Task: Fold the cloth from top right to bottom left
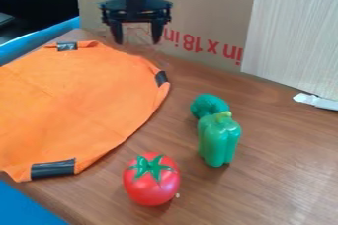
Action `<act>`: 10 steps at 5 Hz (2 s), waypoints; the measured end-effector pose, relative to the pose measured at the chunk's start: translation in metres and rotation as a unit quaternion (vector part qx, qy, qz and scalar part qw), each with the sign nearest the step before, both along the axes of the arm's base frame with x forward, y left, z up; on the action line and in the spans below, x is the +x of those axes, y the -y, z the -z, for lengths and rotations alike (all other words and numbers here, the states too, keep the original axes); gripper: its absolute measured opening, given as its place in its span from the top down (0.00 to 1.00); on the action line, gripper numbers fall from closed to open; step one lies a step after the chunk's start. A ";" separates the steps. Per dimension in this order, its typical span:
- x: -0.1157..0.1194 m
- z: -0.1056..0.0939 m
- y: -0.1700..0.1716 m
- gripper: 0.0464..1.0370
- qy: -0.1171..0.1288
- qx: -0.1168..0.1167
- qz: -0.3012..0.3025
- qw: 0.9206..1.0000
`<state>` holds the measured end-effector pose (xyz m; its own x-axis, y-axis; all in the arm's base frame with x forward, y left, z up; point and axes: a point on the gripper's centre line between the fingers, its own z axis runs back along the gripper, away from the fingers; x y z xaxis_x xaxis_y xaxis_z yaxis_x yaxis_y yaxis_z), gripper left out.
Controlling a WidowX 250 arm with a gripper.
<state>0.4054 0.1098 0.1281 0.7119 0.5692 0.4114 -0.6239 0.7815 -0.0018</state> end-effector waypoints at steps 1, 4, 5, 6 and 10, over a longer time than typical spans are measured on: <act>-0.005 0.023 0.017 0.04 -0.007 0.015 0.011 1.000; -0.005 0.041 0.043 0.04 0.000 0.031 0.035 0.999; -0.003 0.056 0.049 0.04 -0.011 0.028 0.030 0.999; 0.004 0.061 0.049 0.09 -0.008 0.029 0.021 0.999; -0.014 0.045 0.039 0.98 0.003 -0.019 0.023 1.000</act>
